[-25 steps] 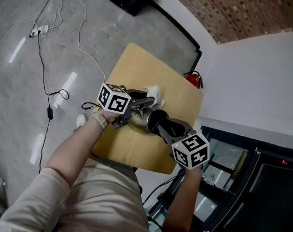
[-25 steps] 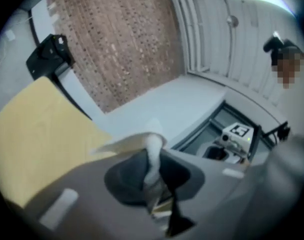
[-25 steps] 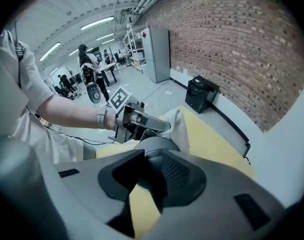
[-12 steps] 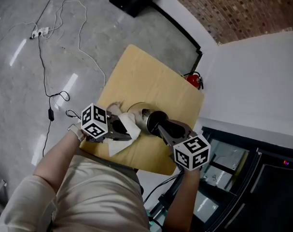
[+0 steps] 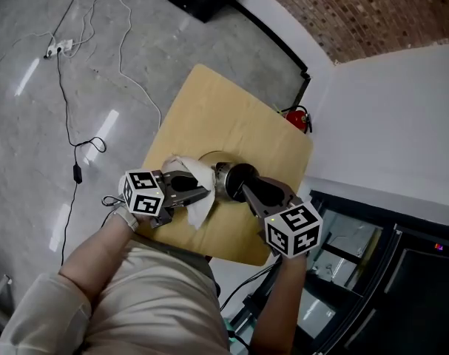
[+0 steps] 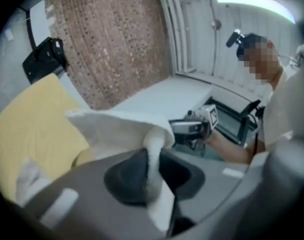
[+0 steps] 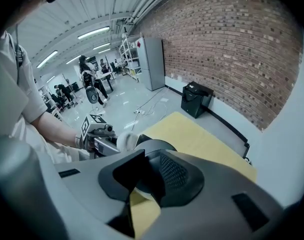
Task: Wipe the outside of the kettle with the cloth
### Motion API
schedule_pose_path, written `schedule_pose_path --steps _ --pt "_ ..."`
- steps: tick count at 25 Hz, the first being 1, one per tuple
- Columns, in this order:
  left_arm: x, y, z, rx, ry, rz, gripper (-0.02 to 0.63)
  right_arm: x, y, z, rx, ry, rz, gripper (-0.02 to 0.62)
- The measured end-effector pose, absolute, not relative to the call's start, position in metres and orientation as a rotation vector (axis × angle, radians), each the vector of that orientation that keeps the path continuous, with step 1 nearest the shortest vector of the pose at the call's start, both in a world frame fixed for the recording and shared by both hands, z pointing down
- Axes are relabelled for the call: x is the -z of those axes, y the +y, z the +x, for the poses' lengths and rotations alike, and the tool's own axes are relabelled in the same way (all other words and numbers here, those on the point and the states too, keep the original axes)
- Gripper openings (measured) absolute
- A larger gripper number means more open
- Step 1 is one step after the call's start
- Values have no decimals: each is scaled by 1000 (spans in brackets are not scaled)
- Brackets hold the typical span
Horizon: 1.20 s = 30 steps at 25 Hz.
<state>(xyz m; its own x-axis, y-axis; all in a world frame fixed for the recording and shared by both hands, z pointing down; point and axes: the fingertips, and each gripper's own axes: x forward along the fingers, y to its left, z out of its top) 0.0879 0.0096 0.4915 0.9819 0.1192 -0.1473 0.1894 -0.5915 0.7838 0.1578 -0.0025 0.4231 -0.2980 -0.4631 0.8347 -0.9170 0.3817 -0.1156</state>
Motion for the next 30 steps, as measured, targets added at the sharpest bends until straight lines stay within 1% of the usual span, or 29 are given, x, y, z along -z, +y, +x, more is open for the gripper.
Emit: schedule_pose_path --steps 4,5,9,11,17,22,26,28,30 --pt "-569 -22 82 -125 -62 2062 60 -424 -5 158 -771 -1901 1213 94" --pt "-568 -25 83 -142 -84 2068 60 -424 -5 157 -766 -1896 1211 94" --pt "-469 -25 101 5 -23 2319 60 -423 -7 159 -737 -1864 1201 94" --pt "-446 -24 108 -43 -68 2432 61 -423 -9 161 -749 -1874 1227 94" --pt "-438 -27 118 -312 -161 2735 63 -424 -11 160 -741 -1880 1248 94" --pt "-430 -50 124 -292 -232 2741 63 -424 -13 158 -736 -1880 1249 94" --pt "-437 -51 137 -415 -177 2871 63 -424 -13 158 -729 -1873 1253 94" --pt "-439 -59 132 -309 -189 2803 64 -424 -13 157 -735 -1877 1264 94" --pt "-453 -87 113 -66 -302 2482 63 -425 -14 156 -747 -1887 1275 94"
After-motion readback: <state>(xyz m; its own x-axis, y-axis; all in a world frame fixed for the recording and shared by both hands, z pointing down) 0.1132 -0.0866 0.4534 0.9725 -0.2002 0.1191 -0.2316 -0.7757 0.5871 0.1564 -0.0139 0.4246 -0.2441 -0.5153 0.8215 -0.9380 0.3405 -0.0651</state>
